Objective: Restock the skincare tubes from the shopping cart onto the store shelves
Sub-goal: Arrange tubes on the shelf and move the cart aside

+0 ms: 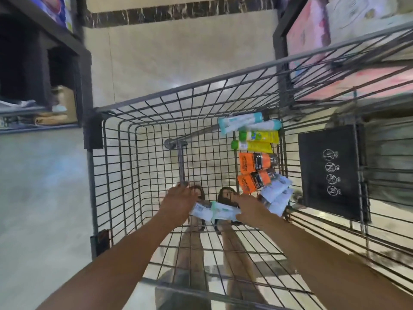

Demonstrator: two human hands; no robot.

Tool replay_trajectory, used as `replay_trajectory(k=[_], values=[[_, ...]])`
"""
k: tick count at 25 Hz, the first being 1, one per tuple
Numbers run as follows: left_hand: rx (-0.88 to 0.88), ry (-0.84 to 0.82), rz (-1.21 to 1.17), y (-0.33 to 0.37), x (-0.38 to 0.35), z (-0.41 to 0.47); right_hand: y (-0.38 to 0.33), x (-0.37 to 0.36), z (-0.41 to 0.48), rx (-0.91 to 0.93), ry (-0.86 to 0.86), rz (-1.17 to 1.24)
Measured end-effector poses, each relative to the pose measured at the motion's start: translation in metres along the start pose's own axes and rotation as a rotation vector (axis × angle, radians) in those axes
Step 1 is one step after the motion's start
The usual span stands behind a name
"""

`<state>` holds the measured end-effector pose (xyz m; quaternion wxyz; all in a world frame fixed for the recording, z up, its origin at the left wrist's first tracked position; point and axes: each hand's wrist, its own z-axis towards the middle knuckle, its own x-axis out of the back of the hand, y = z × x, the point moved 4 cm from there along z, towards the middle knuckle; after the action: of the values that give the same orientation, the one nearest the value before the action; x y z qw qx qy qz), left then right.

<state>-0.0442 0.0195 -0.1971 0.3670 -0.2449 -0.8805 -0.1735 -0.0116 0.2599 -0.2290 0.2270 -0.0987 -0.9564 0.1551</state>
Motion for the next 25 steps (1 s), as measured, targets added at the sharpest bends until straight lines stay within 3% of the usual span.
replay_trajectory(k=[6, 13, 20, 25], values=[[0.030, -0.113, -0.004, 0.002, -0.019, 0.016, 0.005, -0.015, 0.016, 0.028, -0.011, -0.134], [0.076, -0.056, -0.116, -0.005, -0.003, 0.012, 0.002, -0.013, 0.014, 0.028, -0.018, -0.213], [0.249, -0.097, -0.433, -0.015, 0.030, -0.019, -0.007, 0.026, -0.027, -0.009, 0.042, 0.001], [0.352, -0.017, -0.604, -0.020, 0.080, -0.056, -0.019, 0.084, -0.065, -0.024, 0.144, 0.143]])
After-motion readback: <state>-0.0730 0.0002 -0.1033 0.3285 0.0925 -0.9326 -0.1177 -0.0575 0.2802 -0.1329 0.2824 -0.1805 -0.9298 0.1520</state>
